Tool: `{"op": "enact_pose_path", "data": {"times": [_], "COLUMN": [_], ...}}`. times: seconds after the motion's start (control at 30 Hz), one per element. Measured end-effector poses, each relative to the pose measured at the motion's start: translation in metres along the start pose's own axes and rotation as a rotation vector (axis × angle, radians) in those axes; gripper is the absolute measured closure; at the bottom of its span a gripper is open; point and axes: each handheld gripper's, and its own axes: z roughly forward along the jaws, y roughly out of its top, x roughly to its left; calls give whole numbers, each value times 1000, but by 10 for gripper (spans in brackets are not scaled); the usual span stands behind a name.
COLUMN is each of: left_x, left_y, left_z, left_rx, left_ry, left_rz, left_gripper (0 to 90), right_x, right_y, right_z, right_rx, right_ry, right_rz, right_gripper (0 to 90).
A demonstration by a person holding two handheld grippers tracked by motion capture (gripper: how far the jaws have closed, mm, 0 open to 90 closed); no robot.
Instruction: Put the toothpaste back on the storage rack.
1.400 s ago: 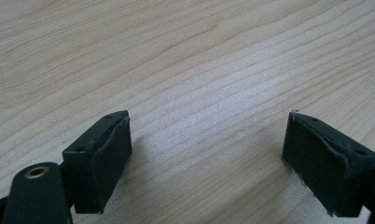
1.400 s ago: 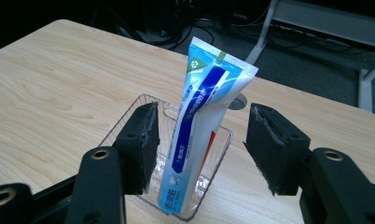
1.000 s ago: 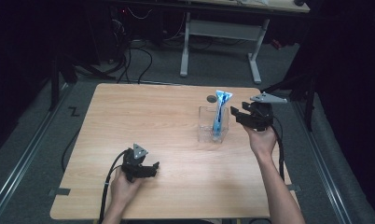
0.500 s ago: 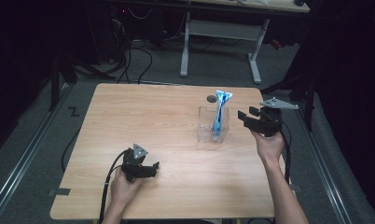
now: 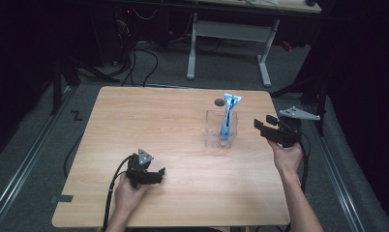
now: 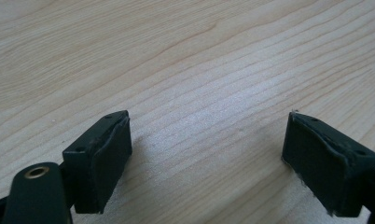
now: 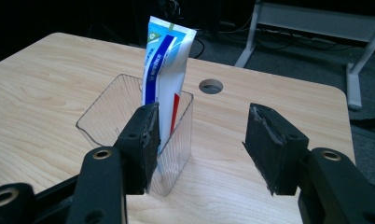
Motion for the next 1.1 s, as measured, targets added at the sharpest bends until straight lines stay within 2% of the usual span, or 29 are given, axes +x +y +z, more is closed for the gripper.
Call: {"op": "enact_pose_path", "data": {"times": [0.3, 0.43, 1.1], "left_x": [0, 0, 0], "left_y": [0, 0, 0], "left_z": [0, 0, 0], "left_rx": [0, 0, 0], "left_ry": [0, 0, 0], "left_rz": [0, 0, 0], "left_gripper": [159, 159, 159], "right_x": [-6, -9, -21], "right_y": [-8, -14, -39], "right_z": [-8, -10, -13], "right_rx": [-4, -8, 7], "right_ry": [-5, -24, -37], "right_rz": [18, 15, 69], "right_gripper": [449, 453, 457]}}
